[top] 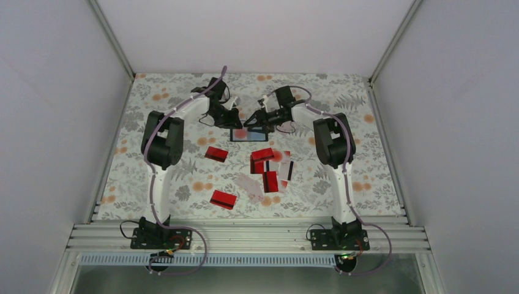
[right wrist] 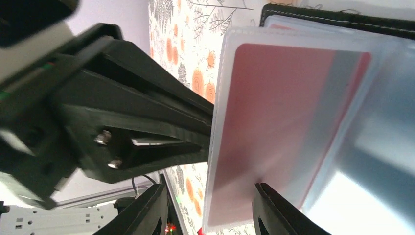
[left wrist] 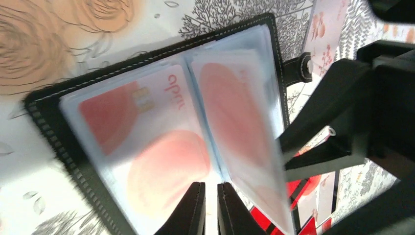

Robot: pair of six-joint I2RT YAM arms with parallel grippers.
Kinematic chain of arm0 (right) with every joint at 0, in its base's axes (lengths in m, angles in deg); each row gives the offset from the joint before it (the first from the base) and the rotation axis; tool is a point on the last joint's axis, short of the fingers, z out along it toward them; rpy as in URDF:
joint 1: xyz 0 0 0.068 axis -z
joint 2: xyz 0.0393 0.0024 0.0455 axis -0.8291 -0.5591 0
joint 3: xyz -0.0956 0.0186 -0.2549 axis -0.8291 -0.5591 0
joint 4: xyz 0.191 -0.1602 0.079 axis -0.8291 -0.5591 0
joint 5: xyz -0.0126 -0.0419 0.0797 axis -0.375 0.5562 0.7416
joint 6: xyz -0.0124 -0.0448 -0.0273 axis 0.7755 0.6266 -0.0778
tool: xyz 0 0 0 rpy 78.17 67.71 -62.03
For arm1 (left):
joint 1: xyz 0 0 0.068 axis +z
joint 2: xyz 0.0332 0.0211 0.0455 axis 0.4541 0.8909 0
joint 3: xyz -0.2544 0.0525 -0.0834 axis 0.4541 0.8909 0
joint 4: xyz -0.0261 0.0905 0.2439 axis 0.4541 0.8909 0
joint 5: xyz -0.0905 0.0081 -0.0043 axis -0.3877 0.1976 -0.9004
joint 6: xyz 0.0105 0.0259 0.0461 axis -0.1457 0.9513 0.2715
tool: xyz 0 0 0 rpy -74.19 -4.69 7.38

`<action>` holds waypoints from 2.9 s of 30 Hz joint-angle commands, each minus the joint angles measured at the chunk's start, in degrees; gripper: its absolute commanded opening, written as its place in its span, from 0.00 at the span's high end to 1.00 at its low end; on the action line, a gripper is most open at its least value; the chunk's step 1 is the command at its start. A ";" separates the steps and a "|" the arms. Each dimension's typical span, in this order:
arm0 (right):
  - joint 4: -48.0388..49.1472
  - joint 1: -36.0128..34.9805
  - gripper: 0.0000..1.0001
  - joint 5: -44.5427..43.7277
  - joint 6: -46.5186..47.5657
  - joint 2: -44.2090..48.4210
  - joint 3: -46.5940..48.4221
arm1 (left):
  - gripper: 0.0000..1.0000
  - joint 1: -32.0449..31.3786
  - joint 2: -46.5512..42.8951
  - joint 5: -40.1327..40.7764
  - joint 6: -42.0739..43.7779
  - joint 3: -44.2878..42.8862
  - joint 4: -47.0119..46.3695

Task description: Put the credit cards into the card holder

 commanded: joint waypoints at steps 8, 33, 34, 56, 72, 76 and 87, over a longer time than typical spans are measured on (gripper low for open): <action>2.75 -3.98 0.55 0.63 -2.93 -3.56 4.46 | 0.83 2.33 -10.45 7.19 -2.11 8.08 -1.23; -15.26 -3.88 0.44 -46.90 2.11 38.77 -26.04 | 0.00 -1.54 -30.67 14.63 9.71 25.84 -15.57; -16.21 -3.94 0.43 -47.60 2.23 40.27 -27.25 | 0.00 -2.75 -30.57 13.74 10.19 26.02 -15.32; -18.72 -5.49 0.10 -47.08 -3.55 62.25 -45.88 | 0.03 -31.53 -28.64 35.21 -40.92 24.80 11.04; -10.99 -8.99 0.06 -28.72 -3.67 68.22 -55.71 | 0.00 -41.71 -31.81 36.11 -64.77 31.39 15.72; -9.07 -11.91 0.07 -29.36 -4.46 65.40 -55.81 | 0.01 -41.78 -34.40 35.70 -66.65 35.44 10.40; -5.05 -17.31 0.08 -35.94 -8.47 58.55 -53.31 | 0.19 -41.41 -27.64 35.65 -62.24 31.97 2.23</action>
